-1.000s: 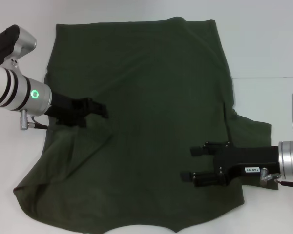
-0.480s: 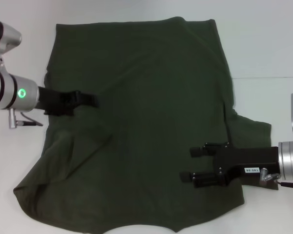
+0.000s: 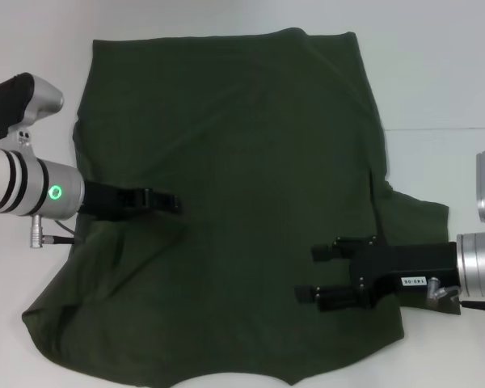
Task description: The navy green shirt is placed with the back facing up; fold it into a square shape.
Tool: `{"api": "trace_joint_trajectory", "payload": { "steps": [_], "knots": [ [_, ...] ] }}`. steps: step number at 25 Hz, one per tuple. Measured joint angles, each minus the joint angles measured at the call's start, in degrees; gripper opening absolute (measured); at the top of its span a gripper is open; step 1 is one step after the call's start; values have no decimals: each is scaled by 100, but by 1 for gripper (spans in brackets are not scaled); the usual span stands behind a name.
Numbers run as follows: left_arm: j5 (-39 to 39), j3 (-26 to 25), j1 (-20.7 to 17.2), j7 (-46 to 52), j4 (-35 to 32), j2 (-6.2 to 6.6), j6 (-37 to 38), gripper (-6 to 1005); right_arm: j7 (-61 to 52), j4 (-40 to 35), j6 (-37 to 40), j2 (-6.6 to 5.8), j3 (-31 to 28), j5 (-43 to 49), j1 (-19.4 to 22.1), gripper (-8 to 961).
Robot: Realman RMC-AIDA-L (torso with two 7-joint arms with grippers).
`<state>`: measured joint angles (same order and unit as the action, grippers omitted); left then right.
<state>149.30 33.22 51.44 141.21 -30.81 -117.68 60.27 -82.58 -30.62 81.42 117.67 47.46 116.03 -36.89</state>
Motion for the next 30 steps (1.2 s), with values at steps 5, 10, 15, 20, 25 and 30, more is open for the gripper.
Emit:
{"api": "trace_joint_trajectory", "payload": {
  "steps": [5,10,15,20,25,30],
  "knots": [
    [-88,-25,46,22,-9,86,733,892,-65,-7,8,-25,0,0,-2,915],
    [-517,-53,28,0,-95,175,1649,893,-99,-27,8,-44,-9,0,27,915],
    [-966,-124,-177,-366,-149,191,1882,893,-151,-36,8,-58,-49,-11,48,915],
    [-1853,-428,-638,-2031,-195,132,2016,893,-264,-39,13,-80,-53,-18,50,915],
    [-2588,-805,-1202,-4591,-171,-44,2378,893,-425,-41,15,-108,-62,-34,29,915],
    [-2803,-935,-1791,-6917,-167,-270,2733,892,-704,-57,16,-127,-68,-43,-43,915]
  ]
}}
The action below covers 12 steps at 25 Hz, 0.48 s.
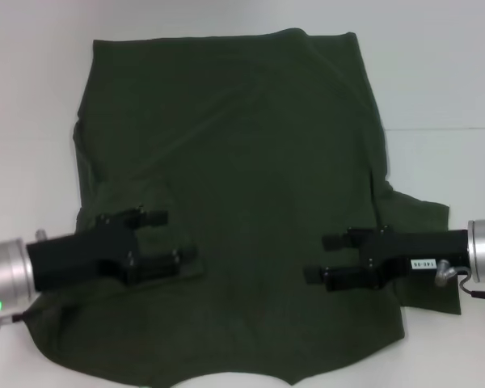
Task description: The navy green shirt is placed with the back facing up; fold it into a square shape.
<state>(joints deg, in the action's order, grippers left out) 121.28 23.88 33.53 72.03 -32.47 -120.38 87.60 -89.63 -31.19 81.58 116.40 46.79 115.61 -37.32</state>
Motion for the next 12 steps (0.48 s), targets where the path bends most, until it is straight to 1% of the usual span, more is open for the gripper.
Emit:
{"api": "trace_joint_trajectory", "payload": {
  "steps": [1,2,3,7,8,9,11,12],
  "knots": [
    [-1,-20,-79,-215,3,-27,4,892,-83,-4,-1,-10,-2,-1,-19,915],
    [-1,-20,-79,-215,3,-27,4,892,-167,-8,-1,-22,-3,-2,-36,915],
    [-3,-68,-253,-681,31,-75,10,892,-247,-10,-1,-31,-3,-2,-53,915],
    [-5,-114,-359,-831,74,-88,52,892,-743,-11,12,-65,-51,-10,-142,915],
    [-3,-115,-366,-832,89,-89,104,892,-934,-11,33,-94,-80,-11,-171,915],
    [5,-109,-364,-831,108,-89,158,892,-1230,-11,81,-135,-102,-15,-209,915],
    [34,-77,-350,-857,160,-88,294,893,-1880,-11,216,-265,-125,-14,-285,914],
    [42,-57,-341,-878,177,-86,346,893,-2286,-11,319,-350,-134,-12,-327,914]
  ]
}}
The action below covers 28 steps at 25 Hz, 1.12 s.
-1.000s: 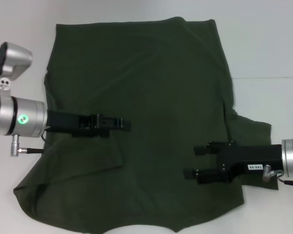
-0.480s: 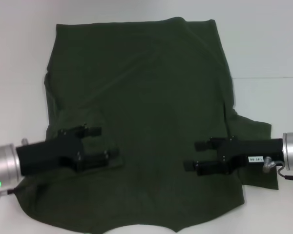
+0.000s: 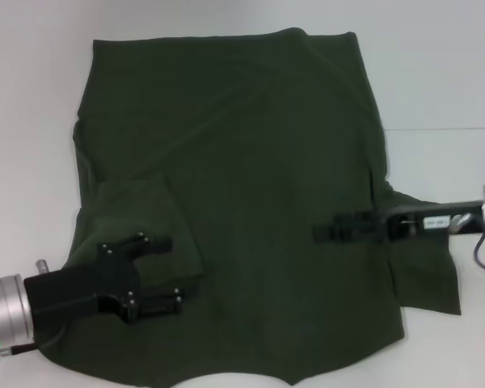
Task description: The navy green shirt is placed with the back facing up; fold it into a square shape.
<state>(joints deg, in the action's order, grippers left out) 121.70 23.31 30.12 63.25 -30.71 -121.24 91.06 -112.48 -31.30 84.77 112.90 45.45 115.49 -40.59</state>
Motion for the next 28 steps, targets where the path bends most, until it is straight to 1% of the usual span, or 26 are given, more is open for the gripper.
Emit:
{"api": "trace_joint_trajectory", "payload": {
  "steps": [3,5,7,9,11,13,15,17,22,28],
  "knots": [
    [9,63,21,-58,36,4,113,892,-1150,-1,294,-267,-13,14,-61,914],
    [13,80,31,-51,44,4,119,892,-1987,-9,348,-450,-29,32,-25,914],
    [17,81,37,-23,52,3,121,892,-2509,-9,344,-599,-90,73,51,914],
    [18,81,37,2,55,0,113,892,-2954,23,312,-795,-256,217,153,915],
    [19,76,36,27,60,-3,83,892,-3202,62,284,-936,-454,432,228,915],
    [7,72,38,29,64,-3,81,892,-3380,74,270,-1027,-616,722,274,915],
    [-3,71,45,29,65,-5,84,892,-3520,62,266,-1076,-705,1098,279,914],
    [-2,70,54,30,65,-5,82,892,-3602,51,249,-1088,-721,1436,245,913],
    [6,59,70,33,75,-5,55,893,-3640,109,-7,-1042,-705,2006,149,910],
    [2,43,69,39,76,1,12,893,-3608,208,-291,-1014,-660,2136,131,907]
  ]
}}
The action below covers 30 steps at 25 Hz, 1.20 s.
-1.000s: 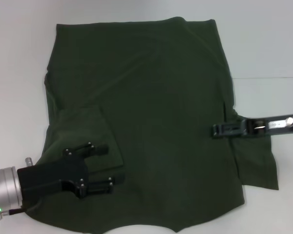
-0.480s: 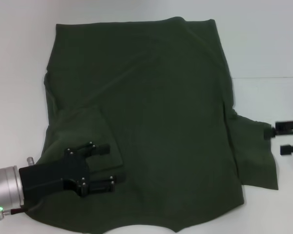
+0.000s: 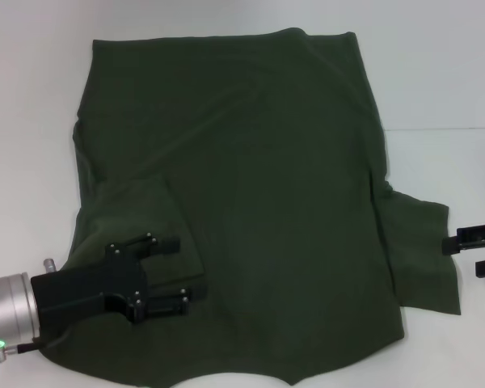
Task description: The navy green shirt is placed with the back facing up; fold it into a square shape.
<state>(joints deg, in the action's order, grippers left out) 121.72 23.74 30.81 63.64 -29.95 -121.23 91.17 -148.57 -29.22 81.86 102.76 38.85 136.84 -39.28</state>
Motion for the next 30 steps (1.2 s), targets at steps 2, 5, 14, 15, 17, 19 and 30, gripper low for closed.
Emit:
{"api": "trace_joint_trajectory", "payload": {
  "steps": [2,5,14,15,17,19,30],
  "knots": [
    [-5,-1,-1,0,0,1,-11,893,30,63,-105,6,26,8,0,906],
    [-19,-1,-2,0,-2,3,-18,893,81,160,-260,16,43,11,0,905],
    [-34,-10,0,0,-3,0,-23,887,242,388,-525,103,44,17,-62,901],
    [-35,-10,0,0,-3,-1,-23,887,260,393,-550,115,44,17,-67,900],
    [-36,-9,1,0,-3,-2,-23,887,280,397,-600,138,50,17,-70,894],
    [-39,-9,6,0,-2,-3,-23,887,284,398,-656,150,77,18,-71,881],
    [-44,-9,40,0,4,-6,-20,887,342,493,-879,211,143,18,-141,832]
  ]
}}
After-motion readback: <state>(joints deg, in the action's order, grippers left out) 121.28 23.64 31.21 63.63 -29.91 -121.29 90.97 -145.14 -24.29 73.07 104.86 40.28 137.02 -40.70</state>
